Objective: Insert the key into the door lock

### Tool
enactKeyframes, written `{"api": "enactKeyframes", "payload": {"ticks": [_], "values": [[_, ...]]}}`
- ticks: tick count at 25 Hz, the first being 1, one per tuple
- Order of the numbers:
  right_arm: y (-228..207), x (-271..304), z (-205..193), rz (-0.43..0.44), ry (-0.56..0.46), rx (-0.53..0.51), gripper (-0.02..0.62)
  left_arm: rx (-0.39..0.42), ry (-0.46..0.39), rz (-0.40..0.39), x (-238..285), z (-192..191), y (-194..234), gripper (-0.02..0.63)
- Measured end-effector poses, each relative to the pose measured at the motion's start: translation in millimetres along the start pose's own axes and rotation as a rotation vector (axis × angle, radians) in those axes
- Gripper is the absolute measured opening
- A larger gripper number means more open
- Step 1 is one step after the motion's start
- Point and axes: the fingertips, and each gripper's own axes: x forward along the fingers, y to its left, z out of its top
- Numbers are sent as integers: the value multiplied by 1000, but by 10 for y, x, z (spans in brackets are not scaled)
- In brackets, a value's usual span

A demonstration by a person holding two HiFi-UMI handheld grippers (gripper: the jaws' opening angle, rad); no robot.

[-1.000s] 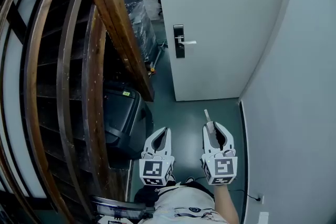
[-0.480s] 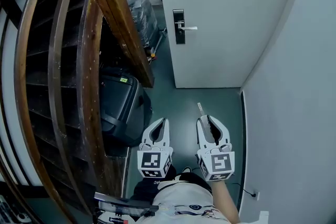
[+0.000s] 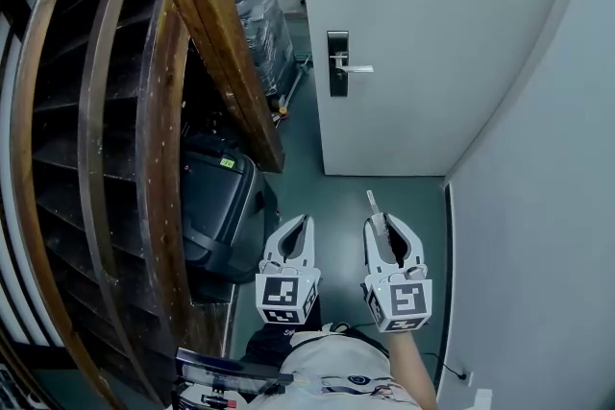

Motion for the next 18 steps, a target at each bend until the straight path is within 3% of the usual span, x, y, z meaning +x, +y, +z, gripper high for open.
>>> {"api": "enactKeyframes", "payload": {"ticks": [9, 18], "values": [[-265, 1186, 110, -66, 26, -7, 118, 5, -1, -72, 1161, 236, 609, 5], [-266, 2288, 48, -103, 71, -6, 118, 21, 38, -128, 1973, 253, 1234, 5]]}}
